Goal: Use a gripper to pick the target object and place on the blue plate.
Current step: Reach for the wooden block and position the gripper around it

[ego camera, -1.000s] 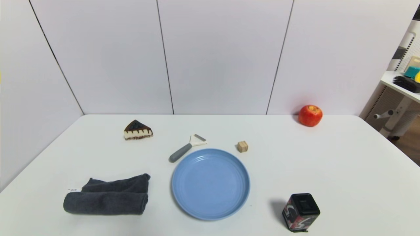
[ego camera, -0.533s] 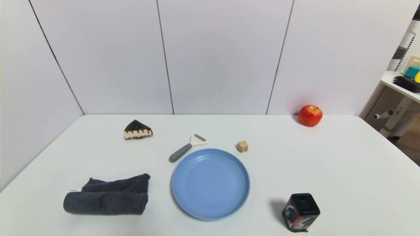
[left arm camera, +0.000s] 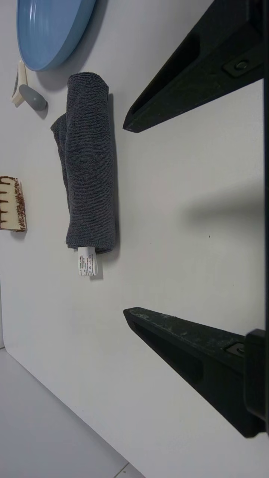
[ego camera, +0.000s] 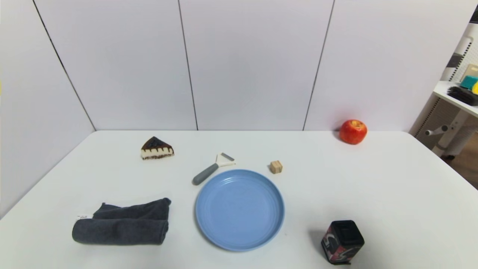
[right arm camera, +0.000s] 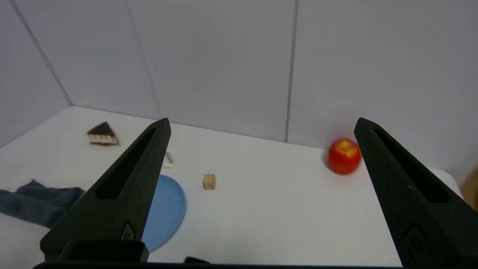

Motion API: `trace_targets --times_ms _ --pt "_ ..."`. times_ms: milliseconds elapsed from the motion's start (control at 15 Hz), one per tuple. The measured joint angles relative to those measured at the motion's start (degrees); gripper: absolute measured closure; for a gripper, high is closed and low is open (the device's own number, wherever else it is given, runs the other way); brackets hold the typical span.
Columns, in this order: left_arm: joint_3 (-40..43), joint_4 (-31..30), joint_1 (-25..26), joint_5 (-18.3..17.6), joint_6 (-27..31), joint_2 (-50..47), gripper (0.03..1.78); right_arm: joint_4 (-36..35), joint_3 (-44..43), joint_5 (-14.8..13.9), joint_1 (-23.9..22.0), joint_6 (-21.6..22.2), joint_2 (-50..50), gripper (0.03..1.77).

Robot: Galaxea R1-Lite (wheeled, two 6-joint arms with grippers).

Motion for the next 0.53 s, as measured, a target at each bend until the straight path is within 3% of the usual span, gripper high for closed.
trace_targets --times_ms 133,400,533 --pt "0.0 0.0 0.0 0.0 0.0 0.0 0.12 0.8 -8.2 4.2 2.2 -0.1 7.8 0.10" --pt "0.0 0.0 0.0 0.0 0.0 0.0 0.12 1.6 -19.3 15.2 4.7 -2.5 22.3 0.10" --pt "0.0 0.0 0.0 0.0 0.0 0.0 0.12 1.6 -21.8 18.2 6.3 -3.6 28.5 0.10"
